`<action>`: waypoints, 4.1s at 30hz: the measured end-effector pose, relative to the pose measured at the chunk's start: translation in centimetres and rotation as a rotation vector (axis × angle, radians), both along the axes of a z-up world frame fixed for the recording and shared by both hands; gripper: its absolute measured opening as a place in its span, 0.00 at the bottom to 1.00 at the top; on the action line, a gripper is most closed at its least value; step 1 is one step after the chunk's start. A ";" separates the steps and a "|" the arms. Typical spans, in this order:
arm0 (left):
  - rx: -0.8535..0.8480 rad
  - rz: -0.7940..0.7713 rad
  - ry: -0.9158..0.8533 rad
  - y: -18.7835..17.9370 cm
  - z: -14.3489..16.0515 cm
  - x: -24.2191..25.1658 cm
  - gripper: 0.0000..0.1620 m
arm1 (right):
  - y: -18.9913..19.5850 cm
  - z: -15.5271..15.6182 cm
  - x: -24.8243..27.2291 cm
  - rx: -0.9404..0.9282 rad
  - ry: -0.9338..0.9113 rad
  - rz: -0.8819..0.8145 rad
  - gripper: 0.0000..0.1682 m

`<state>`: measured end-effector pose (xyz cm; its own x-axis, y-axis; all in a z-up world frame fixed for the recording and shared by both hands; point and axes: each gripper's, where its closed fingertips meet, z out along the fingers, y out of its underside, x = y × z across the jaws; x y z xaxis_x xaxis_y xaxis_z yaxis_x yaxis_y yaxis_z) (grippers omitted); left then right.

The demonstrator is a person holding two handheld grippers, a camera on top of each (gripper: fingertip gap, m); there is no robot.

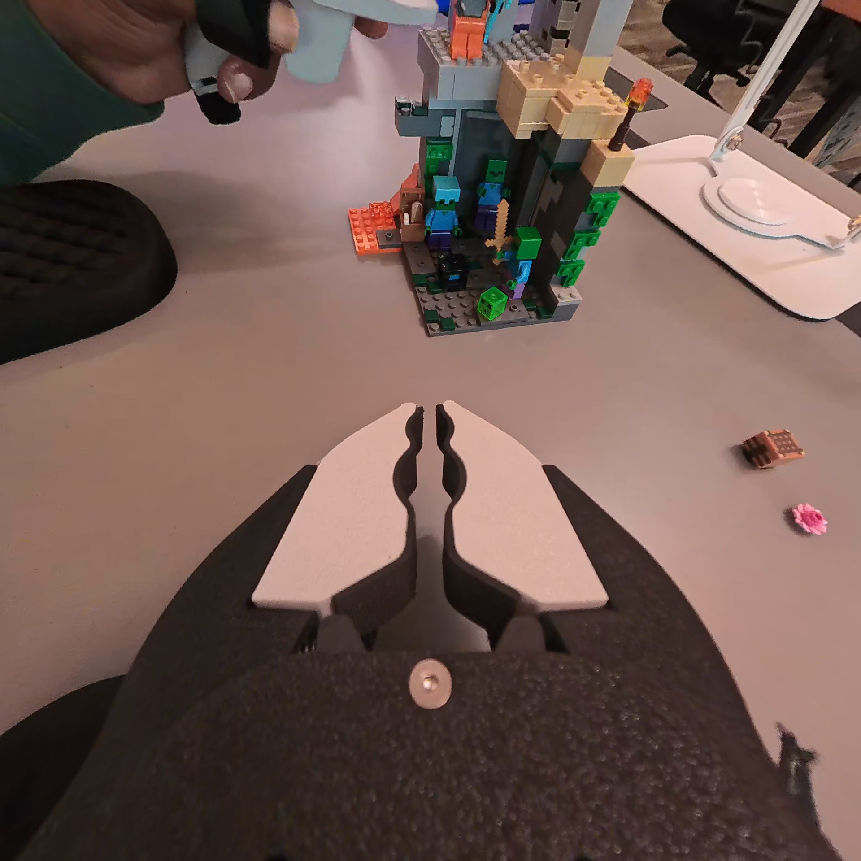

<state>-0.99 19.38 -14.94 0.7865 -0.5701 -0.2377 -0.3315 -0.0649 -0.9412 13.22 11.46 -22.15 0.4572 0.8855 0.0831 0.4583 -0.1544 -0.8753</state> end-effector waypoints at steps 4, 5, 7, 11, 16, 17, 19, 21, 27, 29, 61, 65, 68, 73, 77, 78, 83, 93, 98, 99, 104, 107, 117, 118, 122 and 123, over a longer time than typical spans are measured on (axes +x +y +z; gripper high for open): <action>-0.005 0.030 -0.005 0.7 -0.1 0.1 0.10 | 0.0 -0.1 0.0 0.000 -0.005 0.002 0.03; -0.007 0.032 -0.009 0.8 -0.1 0.1 0.10 | 0.0 -0.1 0.0 0.001 -0.006 0.001 0.03; -0.008 0.042 -0.015 1.1 -0.1 0.1 0.10 | 0.0 0.0 0.0 0.006 -0.006 0.001 0.03; 0.004 0.075 -0.004 1.6 -0.2 0.1 0.11 | -0.1 0.2 -0.1 0.019 -0.010 0.004 0.03; 0.034 0.127 0.016 2.3 -0.1 -0.1 0.13 | -0.3 0.2 -0.2 0.020 -0.012 0.011 0.03; 0.036 0.136 0.020 2.5 -0.1 -0.2 0.14 | -0.3 0.2 -0.3 0.021 -0.012 0.012 0.03; 0.048 0.151 0.033 2.9 -0.2 -0.4 0.15 | -0.3 0.2 -0.3 0.022 -0.012 0.012 0.03; 0.056 0.159 0.041 3.2 -0.3 -0.6 0.14 | -0.3 0.3 -0.3 0.021 -0.011 0.012 0.03; 0.082 0.173 0.081 3.7 -0.6 -0.8 0.10 | -0.4 0.2 -0.3 0.020 -0.014 0.015 0.03; 0.084 0.169 0.079 3.6 -0.6 -0.9 0.09 | -0.4 0.2 -0.3 0.021 -0.014 0.016 0.03; 0.168 0.050 -0.033 1.3 0.7 -0.2 0.06 | -0.6 -0.6 -0.6 -0.002 -0.028 0.032 0.03; 0.173 0.044 -0.041 1.1 0.8 -0.2 0.06 | -0.7 -0.4 -0.8 -0.009 -0.003 0.039 0.03; 0.171 0.041 -0.045 1.1 0.8 -0.2 0.06 | -0.8 1.0 -1.5 0.001 0.065 0.050 0.03; 0.165 0.036 -0.060 0.9 0.9 0.0 0.06 | -0.4 5.3 -3.8 0.062 0.186 0.041 0.03; 0.169 0.037 -0.052 0.6 0.9 0.2 0.06 | 0.5 8.2 -6.2 0.125 0.220 0.032 0.03; 0.171 0.036 -0.050 0.5 0.9 0.2 0.06 | 0.9 8.8 -6.7 0.140 0.224 0.024 0.03; 0.171 0.032 -0.058 0.3 0.9 0.1 0.06 | 3.2 10.6 -8.5 0.146 0.240 -0.037 0.03; 0.168 0.022 -0.078 0.2 0.9 0.1 0.06 | 6.7 9.8 -11.4 0.159 0.168 -0.100 0.03; 0.154 0.009 -0.111 0.2 0.9 0.1 0.06 | 7.5 7.7 -13.1 0.148 0.100 -0.083 0.03; 0.150 0.005 -0.119 0.2 0.9 0.0 0.06 | 7.7 7.6 -13.3 0.160 0.083 -0.084 0.03; 0.142 -0.003 -0.130 0.0 0.8 -0.1 0.06 | 7.8 7.0 -14.3 0.161 0.028 -0.047 0.00; 0.122 -0.013 -0.148 -0.2 0.6 -0.3 0.06 | 7.6 6.8 -14.5 0.123 -0.010 -0.002 0.00; 0.177 0.014 -0.179 -0.9 2.8 -1.5 0.04 | 6.0 4.3 -16.5 0.116 -0.058 0.080 0.00; 0.176 0.016 -0.184 -0.8 2.8 -1.7 0.04 | 6.0 4.8 -16.4 0.106 -0.027 0.082 0.00; 0.182 -0.009 -0.223 -0.9 3.5 -2.1 0.04 | 6.1 6.4 -15.3 0.137 0.036 0.077 0.00; 0.184 -0.041 -0.235 -1.2 3.7 -1.8 0.04 | 5.9 7.0 -15.0 0.151 0.059 0.083 0.00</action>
<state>-2.84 18.19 -11.24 0.8095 -0.5664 -0.1543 -0.1023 0.1229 -0.9871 -1.78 17.41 -15.20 0.3906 0.9001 0.1931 0.4112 0.0171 -0.9114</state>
